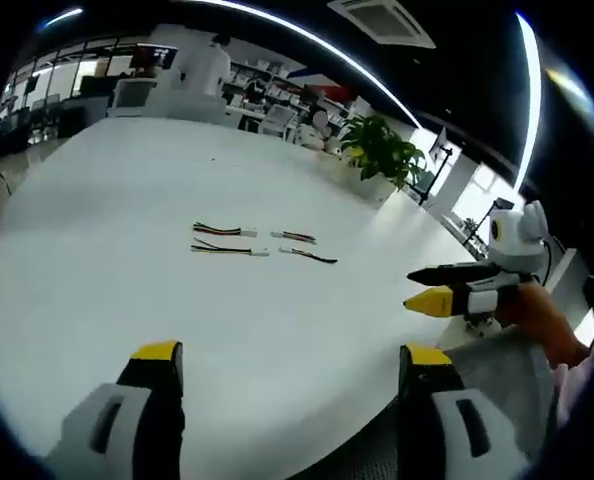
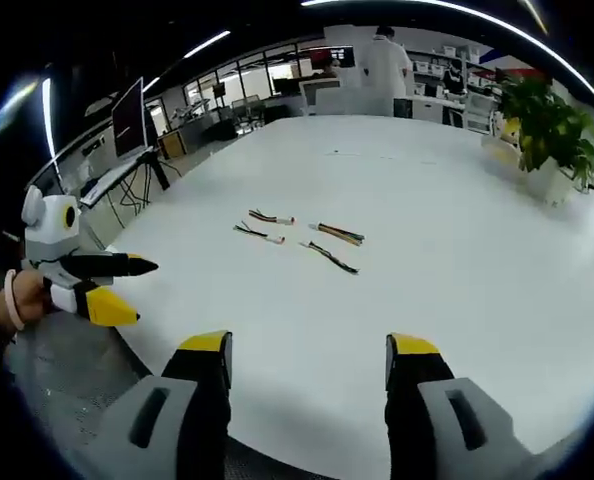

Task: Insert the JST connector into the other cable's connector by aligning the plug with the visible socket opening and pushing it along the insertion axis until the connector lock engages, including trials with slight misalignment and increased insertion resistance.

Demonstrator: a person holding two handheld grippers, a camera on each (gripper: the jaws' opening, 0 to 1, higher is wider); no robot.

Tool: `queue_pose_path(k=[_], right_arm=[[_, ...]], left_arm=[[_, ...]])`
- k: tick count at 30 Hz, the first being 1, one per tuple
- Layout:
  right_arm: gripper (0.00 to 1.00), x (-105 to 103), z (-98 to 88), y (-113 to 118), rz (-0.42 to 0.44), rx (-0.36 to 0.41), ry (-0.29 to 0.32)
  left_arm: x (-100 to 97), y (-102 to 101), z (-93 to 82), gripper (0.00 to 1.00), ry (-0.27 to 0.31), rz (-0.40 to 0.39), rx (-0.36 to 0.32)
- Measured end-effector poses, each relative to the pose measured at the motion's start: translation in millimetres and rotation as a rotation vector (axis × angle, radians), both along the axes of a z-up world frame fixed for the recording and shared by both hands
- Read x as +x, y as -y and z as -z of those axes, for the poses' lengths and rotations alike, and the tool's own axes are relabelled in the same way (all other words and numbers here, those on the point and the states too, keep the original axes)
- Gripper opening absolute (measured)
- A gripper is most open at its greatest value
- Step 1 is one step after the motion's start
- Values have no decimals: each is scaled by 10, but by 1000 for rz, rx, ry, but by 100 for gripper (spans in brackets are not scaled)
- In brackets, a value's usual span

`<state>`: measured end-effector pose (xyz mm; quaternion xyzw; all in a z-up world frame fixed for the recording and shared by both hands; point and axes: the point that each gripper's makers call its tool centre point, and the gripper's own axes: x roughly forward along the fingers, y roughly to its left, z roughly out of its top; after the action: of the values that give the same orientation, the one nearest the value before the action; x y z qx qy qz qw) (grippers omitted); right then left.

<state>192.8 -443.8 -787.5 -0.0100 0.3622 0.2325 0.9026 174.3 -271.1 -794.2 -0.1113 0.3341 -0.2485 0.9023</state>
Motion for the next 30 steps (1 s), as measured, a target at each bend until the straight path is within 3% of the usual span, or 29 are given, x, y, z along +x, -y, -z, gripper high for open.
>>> queue_pose_path(k=[14,24,30], right_arm=[[61,35,-34,28,3,-12,23],[61,38,-46,35,-3,-37,41],[61,35,-54,33,-1,-32,43]], left_arm=[[9,-10,-19,87,3,-9,-4],[17,-58,-177,88,60,-34,-12],[13,-41,-160,88,54,-25,-10]])
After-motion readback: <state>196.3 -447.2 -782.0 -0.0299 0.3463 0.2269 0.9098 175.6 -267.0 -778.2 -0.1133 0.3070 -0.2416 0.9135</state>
